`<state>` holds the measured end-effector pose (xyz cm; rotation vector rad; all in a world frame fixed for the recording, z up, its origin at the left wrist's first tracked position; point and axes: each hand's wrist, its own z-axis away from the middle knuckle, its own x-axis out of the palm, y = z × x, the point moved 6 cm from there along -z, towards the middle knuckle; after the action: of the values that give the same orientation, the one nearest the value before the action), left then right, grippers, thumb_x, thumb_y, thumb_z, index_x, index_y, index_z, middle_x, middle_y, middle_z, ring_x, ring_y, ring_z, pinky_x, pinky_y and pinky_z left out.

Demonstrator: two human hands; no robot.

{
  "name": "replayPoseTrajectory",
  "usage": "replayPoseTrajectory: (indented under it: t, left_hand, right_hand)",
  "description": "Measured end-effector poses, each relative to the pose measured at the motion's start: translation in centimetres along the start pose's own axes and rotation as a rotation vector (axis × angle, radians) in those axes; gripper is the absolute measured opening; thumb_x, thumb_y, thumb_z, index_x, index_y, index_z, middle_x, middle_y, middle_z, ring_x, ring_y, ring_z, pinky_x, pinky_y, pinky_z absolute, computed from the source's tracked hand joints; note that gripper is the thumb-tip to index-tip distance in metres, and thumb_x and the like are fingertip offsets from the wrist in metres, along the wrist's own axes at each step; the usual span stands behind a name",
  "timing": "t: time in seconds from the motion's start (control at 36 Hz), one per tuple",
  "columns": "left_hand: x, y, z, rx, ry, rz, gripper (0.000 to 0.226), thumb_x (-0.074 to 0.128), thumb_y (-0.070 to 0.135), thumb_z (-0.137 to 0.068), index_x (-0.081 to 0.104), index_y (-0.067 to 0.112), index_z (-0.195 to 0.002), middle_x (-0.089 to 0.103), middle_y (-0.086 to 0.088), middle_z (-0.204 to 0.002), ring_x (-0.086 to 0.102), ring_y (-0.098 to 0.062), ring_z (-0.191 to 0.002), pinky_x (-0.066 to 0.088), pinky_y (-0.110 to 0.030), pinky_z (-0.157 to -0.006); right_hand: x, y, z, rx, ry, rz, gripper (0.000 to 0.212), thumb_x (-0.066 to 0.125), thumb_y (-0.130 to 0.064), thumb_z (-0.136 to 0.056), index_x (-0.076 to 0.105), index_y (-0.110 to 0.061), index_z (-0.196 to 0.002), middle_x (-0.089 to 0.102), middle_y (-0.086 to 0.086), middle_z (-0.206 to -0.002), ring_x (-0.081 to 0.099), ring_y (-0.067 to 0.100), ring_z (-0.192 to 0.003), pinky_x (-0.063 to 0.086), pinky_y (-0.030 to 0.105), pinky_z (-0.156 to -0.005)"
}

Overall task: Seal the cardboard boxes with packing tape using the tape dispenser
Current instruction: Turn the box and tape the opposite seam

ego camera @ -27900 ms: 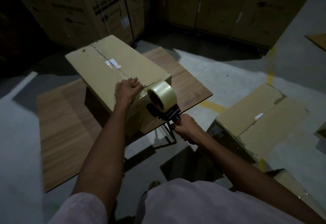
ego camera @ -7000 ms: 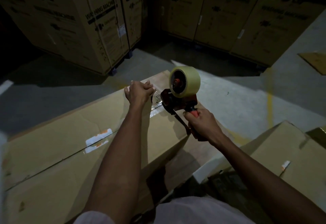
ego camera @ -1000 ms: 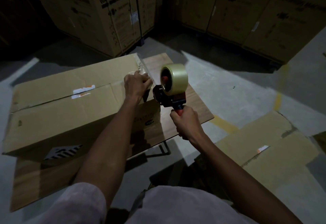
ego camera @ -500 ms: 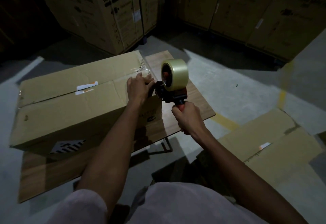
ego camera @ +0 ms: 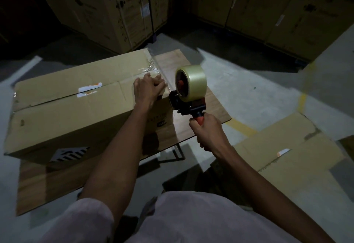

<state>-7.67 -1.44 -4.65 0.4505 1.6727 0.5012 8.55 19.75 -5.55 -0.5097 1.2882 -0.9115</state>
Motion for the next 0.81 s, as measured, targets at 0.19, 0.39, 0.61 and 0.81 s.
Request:
replayPoseTrajectory:
  t: [0.19,0.39,0.61,0.81]
  left_hand:
    - [1.3,-0.9,-0.8,0.08,-0.246,-0.144,0.072,0.059,0.074,-0.085,0.056,0.033,-0.144,0.034,-0.014,-0.161,0.02,-0.032,-0.151,0.011,-0.048,-0.119]
    - [1.3,-1.0,-0.7,0.116,-0.224,-0.146,0.074,0.058,0.076,-0.084,0.057,0.031,-0.143,0.035,-0.011,-0.162,0.017,-0.03,-0.153,0.01,-0.052,-0.12]
    - [1.2,-0.9,-0.4,0.104,-0.173,-0.106,0.07,0.062,0.072,-0.084,0.061,0.03,-0.14,0.038,-0.012,-0.16,0.022,-0.031,-0.152,0.013,-0.05,-0.119]
    - [0.9,-0.9,-0.2,0.094,-0.183,-0.074,0.069,0.064,0.071,-0.082,0.063,0.03,-0.137,0.039,-0.014,-0.159,0.021,-0.028,-0.152,0.014,-0.049,-0.119]
  right_hand:
    - [0.6,0.2,-0.5,0.013,-0.019,0.012,0.022,0.056,-0.037,-0.094,0.057,-0.015,-0.092,0.063,0.017,-0.079,0.059,0.027,-0.053,0.039,0.021,-0.035]
    - [0.8,0.5,-0.8,0.04,-0.018,-0.008,0.021,0.057,-0.038,-0.092,0.057,-0.016,-0.088,0.062,0.014,-0.076,0.057,0.022,-0.048,0.041,0.023,-0.036]
    - [-0.4,0.1,-0.2,-0.007,-0.013,-0.025,0.017,0.057,-0.031,-0.093,0.057,-0.018,-0.082,0.059,0.008,-0.064,0.05,0.008,-0.032,0.037,0.02,-0.035]
    - [-1.1,0.1,0.7,-0.038,-0.049,0.04,0.02,0.057,-0.029,-0.093,0.055,-0.012,-0.083,0.059,0.013,-0.065,0.055,0.022,-0.041,0.038,0.022,-0.034]
